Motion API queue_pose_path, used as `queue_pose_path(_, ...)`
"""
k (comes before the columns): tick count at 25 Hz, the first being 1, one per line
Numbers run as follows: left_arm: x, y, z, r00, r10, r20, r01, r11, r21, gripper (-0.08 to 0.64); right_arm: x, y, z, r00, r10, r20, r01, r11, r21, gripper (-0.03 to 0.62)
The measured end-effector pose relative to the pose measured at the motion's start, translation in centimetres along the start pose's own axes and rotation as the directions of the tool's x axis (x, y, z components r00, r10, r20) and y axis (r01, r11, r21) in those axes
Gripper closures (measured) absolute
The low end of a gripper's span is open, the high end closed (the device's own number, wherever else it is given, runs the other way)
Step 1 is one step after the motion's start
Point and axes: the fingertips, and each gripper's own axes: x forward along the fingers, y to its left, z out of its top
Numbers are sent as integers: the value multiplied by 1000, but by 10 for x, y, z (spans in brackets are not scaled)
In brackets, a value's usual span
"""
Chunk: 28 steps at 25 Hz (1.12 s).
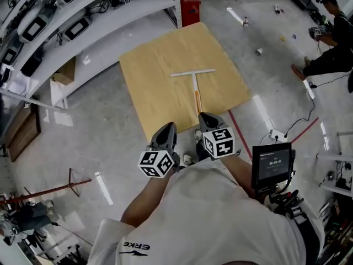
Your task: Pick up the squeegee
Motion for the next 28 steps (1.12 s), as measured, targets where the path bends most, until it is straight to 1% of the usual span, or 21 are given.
queue_pose_path(3,-7,0,-2,1000,12,-5,-12,1000,5,556,2,-3,-2,1000,-9,9,9,1000,-1,592)
queue_pose_path(5,4,10,3,999,32,-8,-32,999,1,557,18,-15,2,1000,-15,-2,15,1000,-8,592)
queue_pose_path(9,44,34,15,997,77,-22,-77,997,-16,557,71,-47,17,999,-10,-52,9,1000,-14,591)
queue_pose_path(14,58,40,15,994,97,-44,-99,995,-23,557,102,-67,10,993,-32,-113,30,999,-24,588)
queue_pose_path(20,68,49,20,991,116,-66,-117,993,-23,557,139,-83,4,985,-59,-163,53,998,-43,505)
queue_pose_path(25,71,60,17,987,134,-83,-137,990,-33,557,161,-94,-11,971,-106,-213,93,993,-68,479)
queue_pose_path(28,74,61,13,986,141,-93,-146,988,-42,557,169,-100,-20,961,-123,-246,104,991,-87,465)
